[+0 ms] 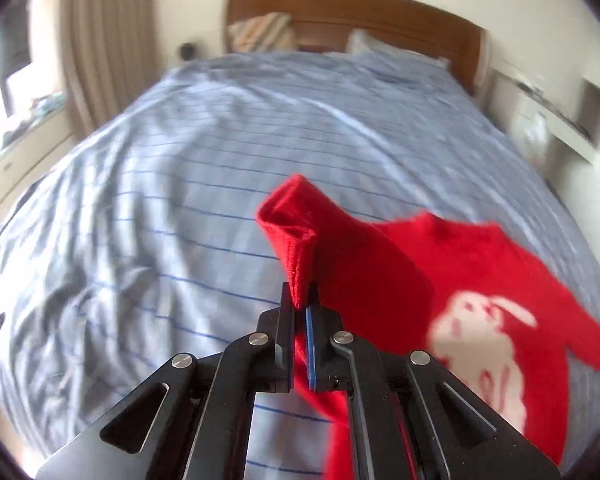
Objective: Fold small clothes
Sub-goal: 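Pull the sleeve outward from the body with the left gripper and release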
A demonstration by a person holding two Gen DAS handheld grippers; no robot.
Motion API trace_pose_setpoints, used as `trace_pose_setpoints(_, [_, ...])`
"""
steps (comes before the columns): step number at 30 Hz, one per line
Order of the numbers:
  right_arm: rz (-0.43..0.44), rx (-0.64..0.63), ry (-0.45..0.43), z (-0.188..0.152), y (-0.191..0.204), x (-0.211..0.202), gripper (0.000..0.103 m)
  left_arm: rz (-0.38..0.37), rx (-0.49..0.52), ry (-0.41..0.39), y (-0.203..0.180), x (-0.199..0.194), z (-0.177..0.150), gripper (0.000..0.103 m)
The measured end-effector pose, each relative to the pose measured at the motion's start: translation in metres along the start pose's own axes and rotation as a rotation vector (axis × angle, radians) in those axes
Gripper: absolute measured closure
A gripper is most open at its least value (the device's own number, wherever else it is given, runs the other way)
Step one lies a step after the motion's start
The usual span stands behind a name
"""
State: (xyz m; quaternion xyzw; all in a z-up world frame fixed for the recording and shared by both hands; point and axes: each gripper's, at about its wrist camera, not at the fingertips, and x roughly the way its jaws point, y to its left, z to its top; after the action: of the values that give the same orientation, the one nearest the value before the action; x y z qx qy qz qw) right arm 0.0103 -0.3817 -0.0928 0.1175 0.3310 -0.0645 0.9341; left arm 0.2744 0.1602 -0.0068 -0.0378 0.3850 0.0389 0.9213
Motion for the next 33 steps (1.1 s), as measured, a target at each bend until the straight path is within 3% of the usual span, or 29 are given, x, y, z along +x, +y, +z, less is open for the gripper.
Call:
trace_pose_setpoints(2, [0.004,-0.01,0.003,-0.001,0.004,0.002,0.04,0.14,-0.12,0.017,0.057,0.008,0.003,0.101])
trace_pose_setpoints(5, [0.007,-0.029,0.01,-0.002,0.009,0.004,0.04,0.325,-0.221,0.06,0.117,0.02,-0.01,0.101])
trace_pose_setpoints(8, [0.005,-0.049,0.013,-0.004,0.013,0.005,0.04,0.426,-0.274,0.103,0.152,0.031,-0.03,0.101])
trace_pose_setpoints(16, [0.003,-0.084,0.039,-0.008,0.022,0.013,0.04,0.467,-0.391,0.178,0.179,0.058,-0.076,0.101])
trace_pose_setpoints(23, [-0.018,-0.07,0.037,-0.009,0.018,0.012,0.04,0.399,-0.497,0.178,0.197,0.069,-0.093,0.1])
trace_pose_setpoints(33, [-0.019,-0.076,0.038,-0.009,0.019,0.012,0.04,0.371,-0.462,0.155,0.197,0.067,-0.098,0.094])
